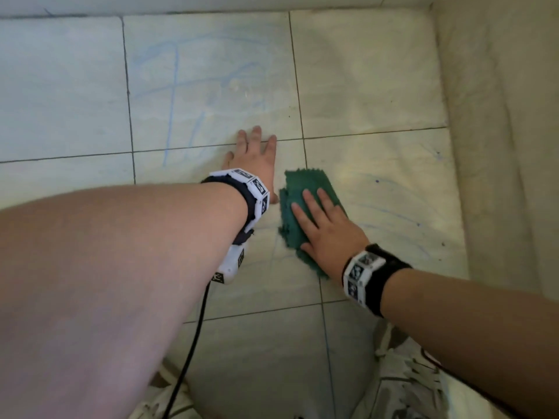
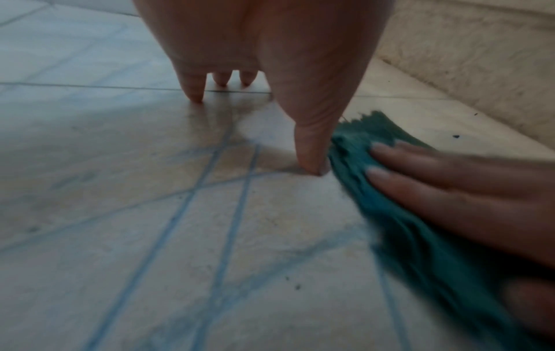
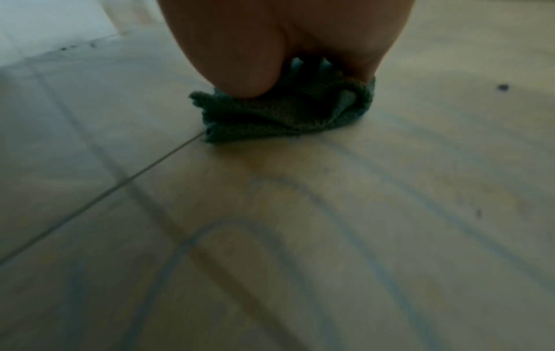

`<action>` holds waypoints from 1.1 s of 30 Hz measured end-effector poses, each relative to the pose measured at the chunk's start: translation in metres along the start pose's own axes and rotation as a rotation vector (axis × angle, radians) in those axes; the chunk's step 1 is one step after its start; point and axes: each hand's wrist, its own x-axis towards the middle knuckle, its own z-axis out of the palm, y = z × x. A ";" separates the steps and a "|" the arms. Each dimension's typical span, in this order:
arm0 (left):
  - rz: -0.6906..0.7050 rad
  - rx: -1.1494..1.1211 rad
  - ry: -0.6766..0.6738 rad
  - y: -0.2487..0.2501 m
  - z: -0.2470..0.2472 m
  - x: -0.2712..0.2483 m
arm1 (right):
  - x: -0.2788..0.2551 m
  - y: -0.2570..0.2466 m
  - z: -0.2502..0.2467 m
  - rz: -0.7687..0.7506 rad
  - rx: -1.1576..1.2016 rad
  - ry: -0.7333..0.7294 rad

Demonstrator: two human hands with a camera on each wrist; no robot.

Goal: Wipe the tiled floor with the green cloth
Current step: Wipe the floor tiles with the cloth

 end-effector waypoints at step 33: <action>-0.038 0.047 -0.098 0.043 0.019 -0.026 | 0.037 0.118 -0.037 0.332 0.161 0.117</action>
